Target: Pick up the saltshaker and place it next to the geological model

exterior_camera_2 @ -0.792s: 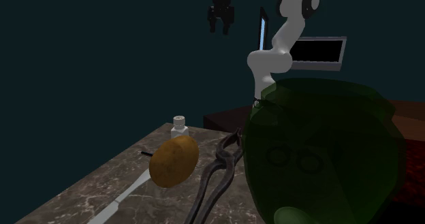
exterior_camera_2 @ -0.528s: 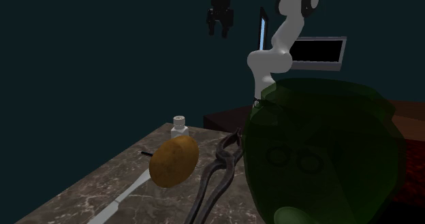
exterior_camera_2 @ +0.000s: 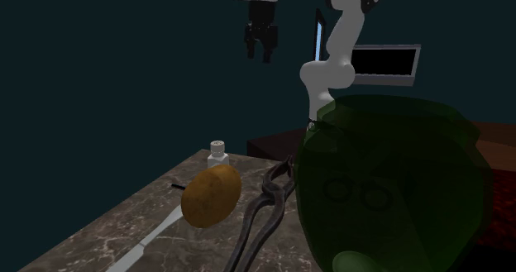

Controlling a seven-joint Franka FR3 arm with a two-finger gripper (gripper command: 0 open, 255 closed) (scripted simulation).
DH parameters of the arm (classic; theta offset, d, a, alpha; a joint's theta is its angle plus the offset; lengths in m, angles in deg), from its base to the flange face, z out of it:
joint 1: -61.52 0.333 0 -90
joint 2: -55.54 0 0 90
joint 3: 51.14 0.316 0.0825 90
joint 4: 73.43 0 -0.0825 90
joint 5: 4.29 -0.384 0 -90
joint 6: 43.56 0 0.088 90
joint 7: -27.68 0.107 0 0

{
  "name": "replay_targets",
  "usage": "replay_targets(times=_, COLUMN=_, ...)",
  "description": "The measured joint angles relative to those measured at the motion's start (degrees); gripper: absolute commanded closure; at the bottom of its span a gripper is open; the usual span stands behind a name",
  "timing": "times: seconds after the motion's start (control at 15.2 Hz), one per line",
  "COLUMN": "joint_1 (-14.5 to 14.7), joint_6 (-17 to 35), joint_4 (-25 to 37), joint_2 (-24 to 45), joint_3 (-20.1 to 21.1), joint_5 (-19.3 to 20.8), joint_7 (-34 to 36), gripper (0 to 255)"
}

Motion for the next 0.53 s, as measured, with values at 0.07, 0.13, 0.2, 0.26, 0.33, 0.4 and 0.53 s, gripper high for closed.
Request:
replay_targets(times=0.07, joint_1=-0.06, joint_6=1.56, joint_4=0.58, joint_2=2.25, joint_3=0.68, joint_5=-0.10, joint_7=1.09, gripper=0)
replay_targets(times=0.13, joint_1=0.03, joint_6=2.68, joint_4=0.91, joint_2=3.78, joint_3=1.43, joint_5=-0.32, joint_7=2.29, gripper=0)
replay_targets(times=0.2, joint_1=0.06, joint_6=4.00, joint_4=1.41, joint_2=5.67, joint_3=2.17, joint_5=-0.41, joint_7=3.50, gripper=0)
replay_targets(times=0.26, joint_1=0.14, joint_6=5.20, joint_4=1.99, joint_2=7.56, joint_3=2.99, joint_5=-0.51, joint_7=4.79, gripper=0)
replay_targets(times=0.33, joint_1=0.06, joint_6=6.25, joint_4=3.14, joint_2=9.82, joint_3=3.62, joint_5=-0.37, joint_7=5.89, gripper=0)
replay_targets(times=0.4, joint_1=0.08, joint_6=7.30, joint_4=4.24, joint_2=12.08, joint_3=4.38, joint_5=-0.24, joint_7=7.18, gripper=0)
replay_targets(times=0.53, joint_1=0.07, joint_6=9.14, joint_4=5.66, joint_2=15.57, joint_3=5.42, joint_5=0.09, joint_7=9.25, gripper=0)
